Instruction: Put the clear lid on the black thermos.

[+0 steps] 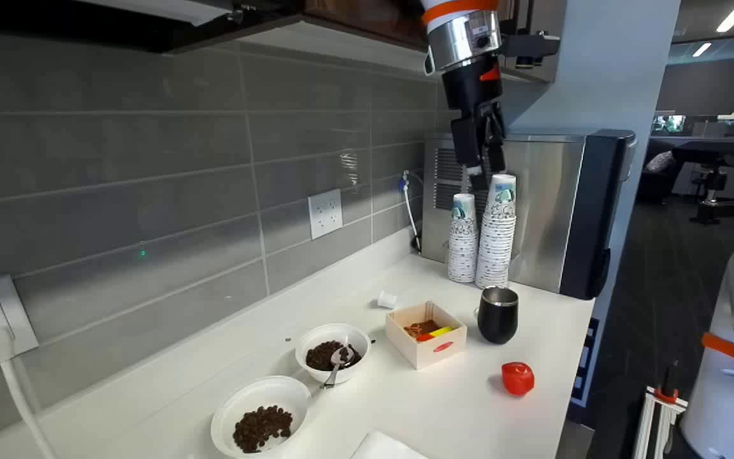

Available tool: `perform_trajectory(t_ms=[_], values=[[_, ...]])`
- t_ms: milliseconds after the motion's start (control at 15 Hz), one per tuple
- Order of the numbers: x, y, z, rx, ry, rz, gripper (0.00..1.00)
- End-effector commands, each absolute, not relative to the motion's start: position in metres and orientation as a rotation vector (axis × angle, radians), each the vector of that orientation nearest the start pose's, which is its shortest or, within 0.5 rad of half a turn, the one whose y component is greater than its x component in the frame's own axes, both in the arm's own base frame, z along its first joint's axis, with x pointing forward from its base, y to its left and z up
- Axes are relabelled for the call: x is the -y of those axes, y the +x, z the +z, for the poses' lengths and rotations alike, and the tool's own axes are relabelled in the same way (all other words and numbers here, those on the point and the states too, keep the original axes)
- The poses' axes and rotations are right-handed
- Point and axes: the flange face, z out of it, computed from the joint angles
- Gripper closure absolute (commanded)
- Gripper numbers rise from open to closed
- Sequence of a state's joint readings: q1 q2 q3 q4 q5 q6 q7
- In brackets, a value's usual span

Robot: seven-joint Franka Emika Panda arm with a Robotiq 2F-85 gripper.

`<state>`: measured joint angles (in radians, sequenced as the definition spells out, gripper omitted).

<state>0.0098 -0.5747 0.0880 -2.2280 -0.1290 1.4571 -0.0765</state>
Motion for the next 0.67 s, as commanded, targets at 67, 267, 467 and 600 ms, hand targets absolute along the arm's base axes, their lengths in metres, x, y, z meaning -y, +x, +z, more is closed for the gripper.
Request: perform_trajectory(t_ms=[67, 267, 467, 600], values=[[-0.026, 0.352, 0.573, 0.253, -3.293, 0.329, 0.00], [-0.026, 0.352, 0.573, 0.253, -3.293, 0.329, 0.00], [-0.019, 0.354, 0.567, 0.116, -3.309, 0.308, 0.00], [-0.006, 0.353, 0.566, -0.022, -3.308, 0.297, 0.00]])
